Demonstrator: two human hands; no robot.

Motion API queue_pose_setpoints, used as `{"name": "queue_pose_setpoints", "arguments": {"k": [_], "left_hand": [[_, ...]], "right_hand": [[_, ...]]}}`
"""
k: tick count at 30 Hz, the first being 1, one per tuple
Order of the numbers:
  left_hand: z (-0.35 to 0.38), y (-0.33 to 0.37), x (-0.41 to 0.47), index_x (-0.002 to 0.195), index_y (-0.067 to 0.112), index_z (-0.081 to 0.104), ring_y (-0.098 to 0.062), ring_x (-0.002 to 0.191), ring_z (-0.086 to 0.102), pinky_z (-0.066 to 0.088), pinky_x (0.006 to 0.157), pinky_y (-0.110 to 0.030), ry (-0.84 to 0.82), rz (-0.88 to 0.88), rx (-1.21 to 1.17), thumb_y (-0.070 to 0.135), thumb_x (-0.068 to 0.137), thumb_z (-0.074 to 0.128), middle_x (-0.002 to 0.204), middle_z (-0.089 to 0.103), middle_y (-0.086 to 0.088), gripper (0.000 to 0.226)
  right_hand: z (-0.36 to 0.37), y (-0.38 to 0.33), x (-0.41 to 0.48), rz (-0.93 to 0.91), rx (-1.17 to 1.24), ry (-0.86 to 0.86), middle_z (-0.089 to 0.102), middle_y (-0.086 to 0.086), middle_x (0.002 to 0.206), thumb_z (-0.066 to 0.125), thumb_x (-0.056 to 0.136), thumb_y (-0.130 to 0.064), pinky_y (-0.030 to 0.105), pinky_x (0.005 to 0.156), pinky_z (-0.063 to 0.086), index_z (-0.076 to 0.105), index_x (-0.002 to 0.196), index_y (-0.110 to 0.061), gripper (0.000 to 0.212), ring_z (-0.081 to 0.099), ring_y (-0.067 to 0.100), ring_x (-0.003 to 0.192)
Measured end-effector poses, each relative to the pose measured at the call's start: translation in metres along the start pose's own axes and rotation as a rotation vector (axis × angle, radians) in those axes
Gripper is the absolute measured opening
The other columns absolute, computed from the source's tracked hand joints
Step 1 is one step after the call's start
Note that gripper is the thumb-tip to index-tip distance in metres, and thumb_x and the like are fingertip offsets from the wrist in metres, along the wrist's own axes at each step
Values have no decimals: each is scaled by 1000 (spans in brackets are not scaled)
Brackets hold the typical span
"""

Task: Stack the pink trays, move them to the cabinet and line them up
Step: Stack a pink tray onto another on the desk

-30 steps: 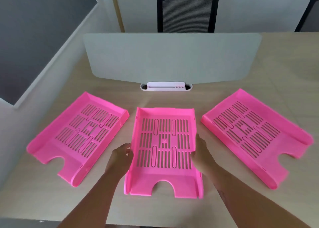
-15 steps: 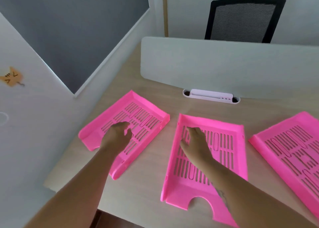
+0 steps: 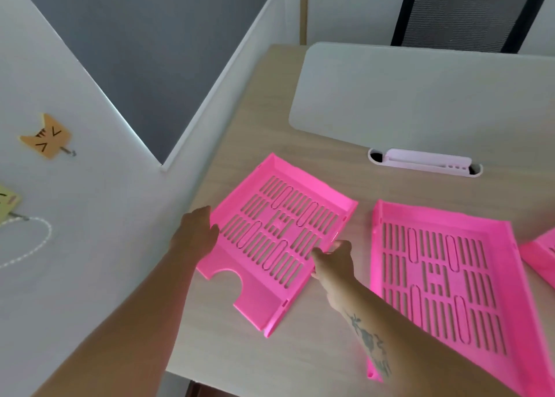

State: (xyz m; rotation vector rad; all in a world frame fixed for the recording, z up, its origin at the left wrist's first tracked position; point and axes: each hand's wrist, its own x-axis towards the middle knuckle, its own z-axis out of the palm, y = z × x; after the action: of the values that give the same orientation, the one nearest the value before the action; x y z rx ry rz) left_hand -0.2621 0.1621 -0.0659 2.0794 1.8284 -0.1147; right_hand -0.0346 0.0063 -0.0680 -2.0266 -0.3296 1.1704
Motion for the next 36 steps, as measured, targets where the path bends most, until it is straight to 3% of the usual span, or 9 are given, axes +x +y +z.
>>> {"name": "queue_pose_setpoints", "arguments": {"k": [2, 5, 9, 21, 24, 26, 29, 33, 36], "left_hand": [[5, -5, 7, 140, 4, 49, -37, 125, 53, 43, 103, -44, -7, 2, -51, 18, 99, 49, 135, 57, -21, 43], [4, -10, 15, 114, 5, 69, -36, 102, 65, 50, 85, -39, 64, -55, -161, 14, 96, 50, 114, 69, -20, 28], [-8, -10, 12, 95, 7, 76, -30, 89, 67, 50, 79, -33, 46, -82, -284, 13, 92, 56, 96, 75, -13, 21], [-52, 68, -58, 85, 11, 69, -24, 70, 59, 48, 67, -35, 161, -81, -649, 19, 89, 65, 86, 70, -10, 9], [-24, 118, -97, 83, 13, 70, -23, 66, 59, 54, 69, -39, 172, -71, -675, 19, 88, 64, 82, 71, -7, 10], [-5, 155, -123, 89, 13, 70, -20, 68, 60, 52, 64, -34, 143, -24, -663, 20, 91, 61, 84, 70, -2, 12], [25, 205, -160, 97, 10, 67, -13, 69, 58, 44, 55, -25, 109, 47, -638, 21, 97, 54, 86, 66, 3, 16], [57, 247, -197, 96, 10, 61, -16, 65, 60, 45, 50, -26, 103, 109, -587, 21, 99, 51, 86, 67, -2, 16], [73, 259, -214, 96, 11, 58, -24, 68, 66, 58, 54, -38, 79, 118, -532, 18, 100, 46, 85, 67, -3, 14]], "right_hand": [[10, 2, 2, 36, -2, 33, 50, 7, 88, 52, 96, -6, 47, 76, 57, 40, 115, -5, 22, 52, 21, 73], [16, 1, 3, 42, -26, 64, 49, 12, 98, 50, 93, 3, 29, 47, 39, 47, 106, -2, 14, 45, 16, 65], [10, -10, 1, -35, -3, 81, 50, 12, 90, 46, 90, 10, 26, 45, 33, 48, 98, -7, 19, 42, 13, 58], [-86, -43, -7, -325, 38, 98, 63, 25, 109, 48, 92, 4, 37, 50, 42, 52, 106, -9, 21, 47, 19, 63], [-145, -22, -5, -350, 25, 141, 63, 14, 109, 43, 93, 7, 26, 42, 41, 49, 136, -5, 44, 49, 13, 57], [-189, -4, -6, -358, 9, 178, 64, 3, 100, 41, 93, 9, 21, 37, 40, 48, 138, -5, 48, 52, 11, 56], [-251, 22, -11, -369, -33, 230, 61, -4, 84, 40, 92, 8, 27, 46, 43, 55, 125, -9, 39, 54, 12, 59], [-307, 53, -9, -355, -28, 230, 67, 4, 95, 41, 90, 8, 46, 74, 60, 55, 108, -17, 34, 65, 17, 75], [-324, 76, -5, -368, -23, 201, 71, 7, 111, 40, 88, 9, 50, 78, 62, 55, 128, -12, 48, 72, 23, 87]]}}
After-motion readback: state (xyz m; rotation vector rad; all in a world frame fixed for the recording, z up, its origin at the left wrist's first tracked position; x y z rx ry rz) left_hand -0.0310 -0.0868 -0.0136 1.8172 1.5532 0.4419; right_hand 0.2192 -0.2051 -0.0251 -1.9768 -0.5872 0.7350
